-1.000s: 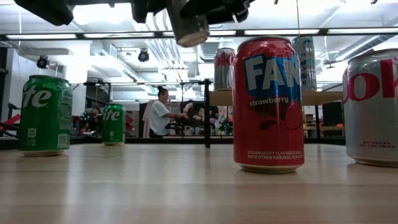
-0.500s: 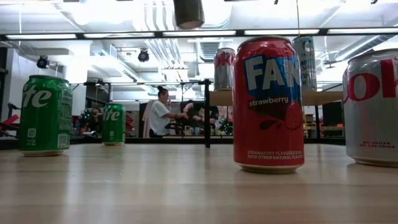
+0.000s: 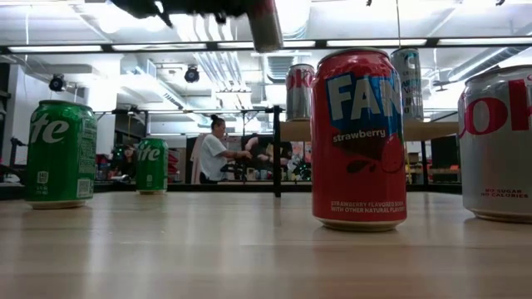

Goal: Place canned beverage on shelf
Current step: Put the left silver soda can on the back of the shelf aligned with the other silver soda can

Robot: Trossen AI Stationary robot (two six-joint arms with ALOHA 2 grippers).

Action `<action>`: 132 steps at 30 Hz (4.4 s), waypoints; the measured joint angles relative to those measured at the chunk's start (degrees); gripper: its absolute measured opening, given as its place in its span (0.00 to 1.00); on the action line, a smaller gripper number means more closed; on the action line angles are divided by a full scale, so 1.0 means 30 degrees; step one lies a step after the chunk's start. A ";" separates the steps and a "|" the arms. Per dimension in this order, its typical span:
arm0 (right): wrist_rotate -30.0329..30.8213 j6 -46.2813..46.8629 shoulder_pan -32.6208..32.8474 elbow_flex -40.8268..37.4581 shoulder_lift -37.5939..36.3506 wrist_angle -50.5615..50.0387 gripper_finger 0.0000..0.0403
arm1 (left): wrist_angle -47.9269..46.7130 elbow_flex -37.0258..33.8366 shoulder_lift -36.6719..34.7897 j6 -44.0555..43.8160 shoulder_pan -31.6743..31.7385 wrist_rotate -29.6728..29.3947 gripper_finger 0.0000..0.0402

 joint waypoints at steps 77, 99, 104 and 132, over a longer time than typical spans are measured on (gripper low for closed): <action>0.0600 0.1870 -0.1154 -0.1094 0.0319 -0.0562 0.95 | -0.2246 0.6350 0.8957 -0.4517 0.3353 0.1709 0.71; 0.0600 0.1877 -0.1150 -0.1108 0.0319 -0.0423 0.95 | -0.2023 0.6127 0.8961 -0.4244 0.3214 0.1084 0.71; 0.0600 0.1907 -0.1150 -0.1108 0.0319 -0.0417 0.95 | -0.1892 0.6112 0.9130 -0.4335 0.3258 0.1054 0.71; 0.0593 0.2015 -0.1150 -0.1137 0.0319 -0.0423 0.95 | -0.1826 0.6141 0.9865 -0.4466 0.3141 0.1054 0.72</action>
